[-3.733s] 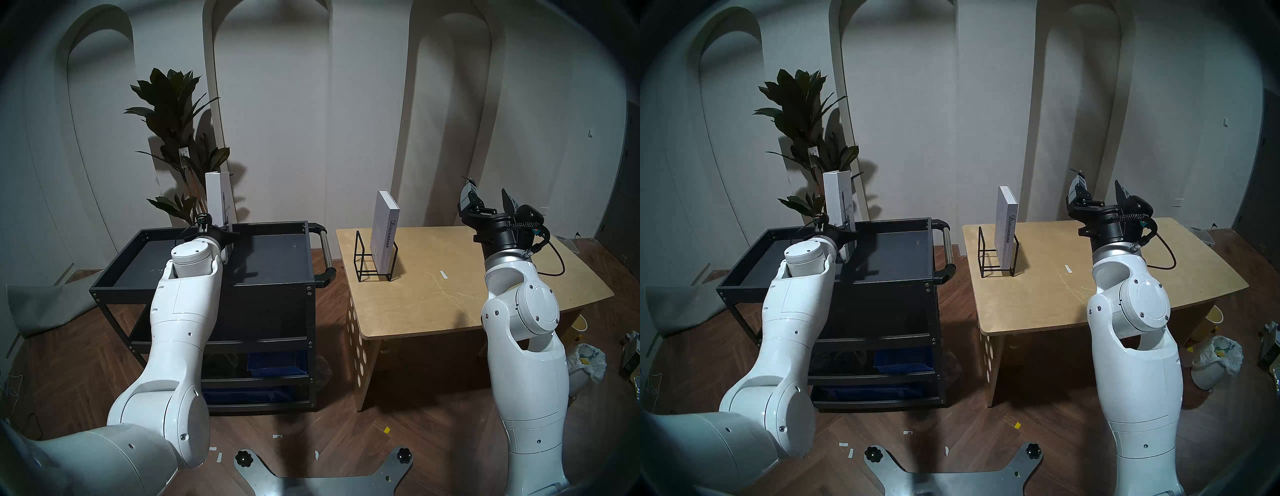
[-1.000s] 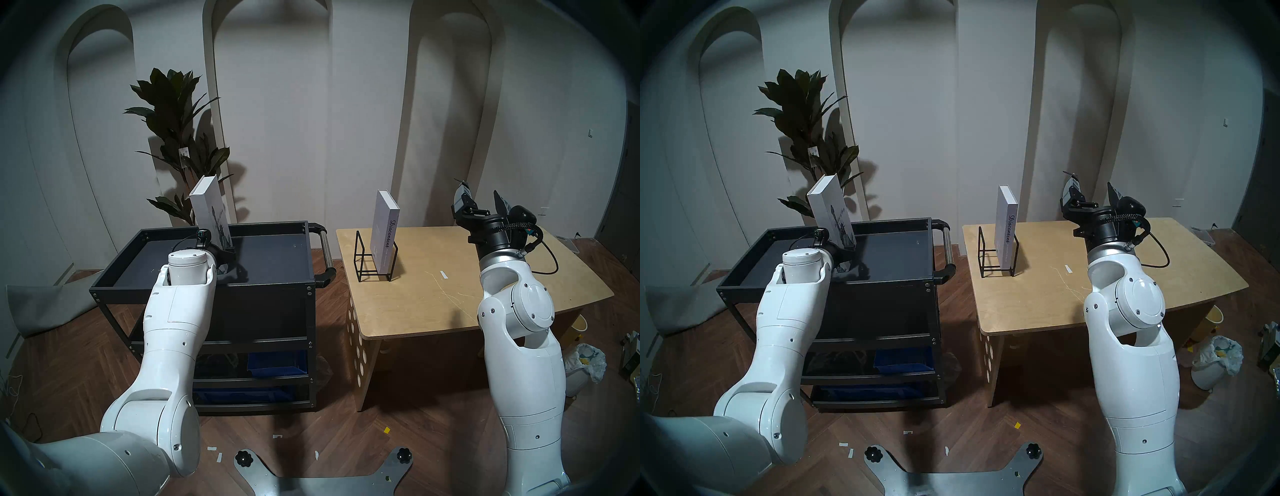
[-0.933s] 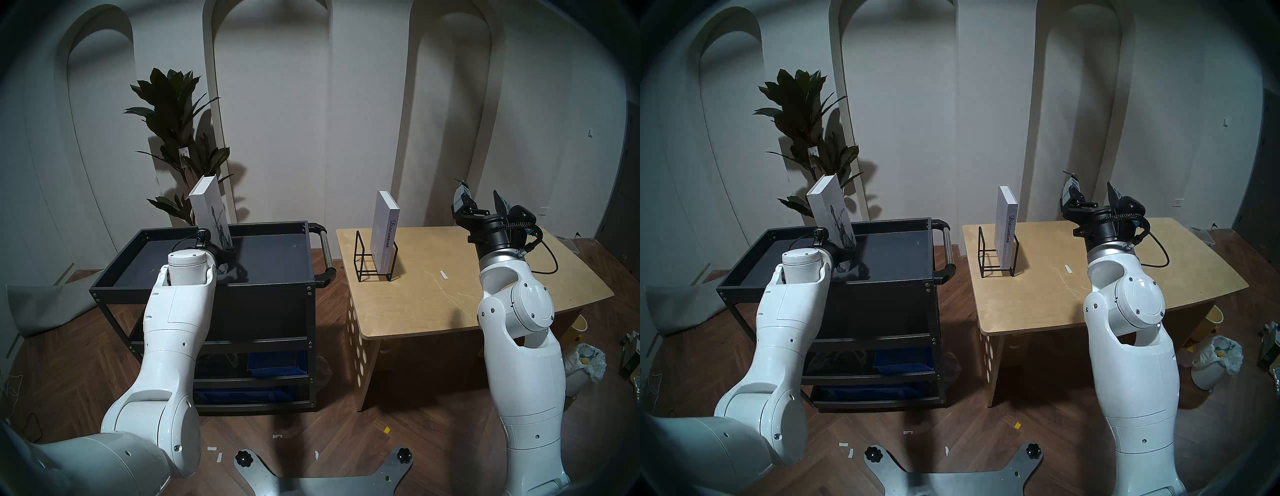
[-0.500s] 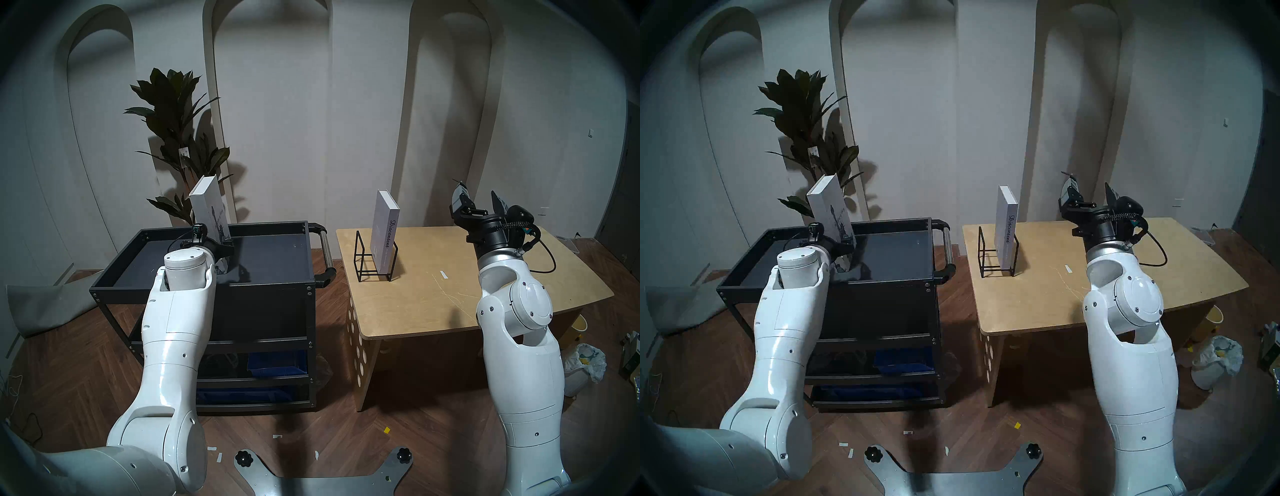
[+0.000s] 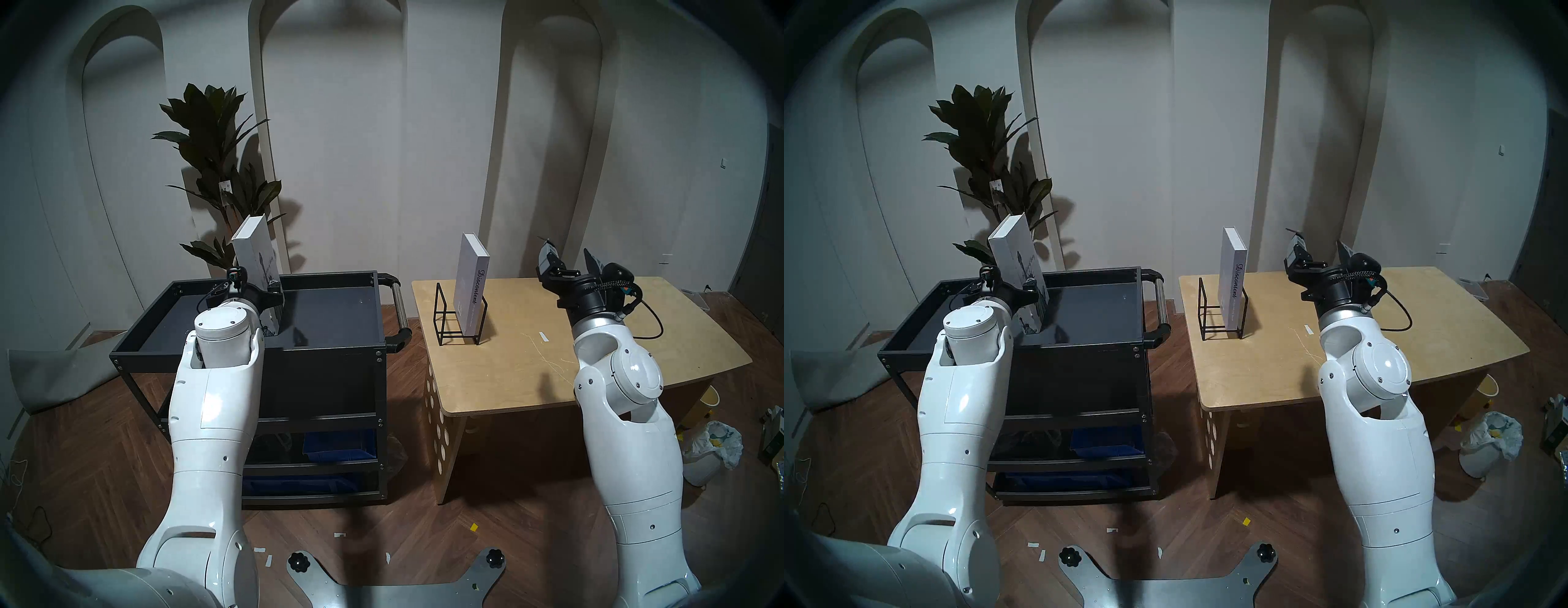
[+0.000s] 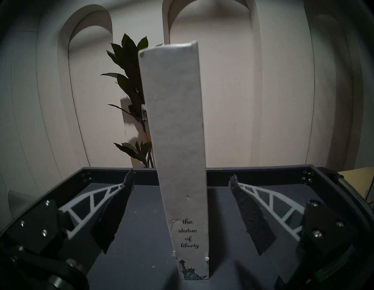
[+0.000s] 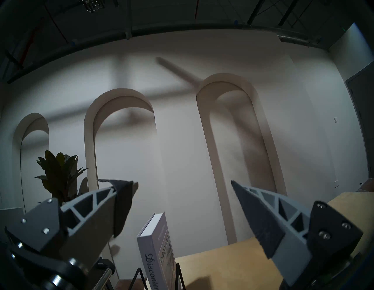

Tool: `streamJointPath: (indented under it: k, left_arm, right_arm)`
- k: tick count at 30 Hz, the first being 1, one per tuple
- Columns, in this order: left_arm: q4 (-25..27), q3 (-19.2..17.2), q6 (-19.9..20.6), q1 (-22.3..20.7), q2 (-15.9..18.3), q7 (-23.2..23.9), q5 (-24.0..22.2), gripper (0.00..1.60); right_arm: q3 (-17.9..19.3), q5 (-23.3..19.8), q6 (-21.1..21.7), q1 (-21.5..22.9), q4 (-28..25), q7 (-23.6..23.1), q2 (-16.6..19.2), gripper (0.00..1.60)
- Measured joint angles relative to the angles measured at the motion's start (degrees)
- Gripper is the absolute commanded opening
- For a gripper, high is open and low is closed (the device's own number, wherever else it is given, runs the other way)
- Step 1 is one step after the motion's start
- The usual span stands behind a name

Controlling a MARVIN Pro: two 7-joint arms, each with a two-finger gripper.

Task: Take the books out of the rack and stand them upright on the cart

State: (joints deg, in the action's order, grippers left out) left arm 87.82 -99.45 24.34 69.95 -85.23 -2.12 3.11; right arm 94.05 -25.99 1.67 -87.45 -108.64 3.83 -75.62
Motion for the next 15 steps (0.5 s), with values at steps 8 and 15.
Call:
streamJointPath:
  k: [8,15]
  left_arm:
    - [6.59,-1.62,0.0,4.16,-0.95,-0.43,-1.61,1.6]
    - [11.24,-2.66,-0.21,6.94,-1.12,0.57,-2.88,1.6]
  right_arm:
    - [-2.76,1.09,1.68,1.1,1.37,0.3,-0.32,1.6]
    - [-4.55,2.78,2.51,2.72,3.94,1.83,-0.63,1.6]
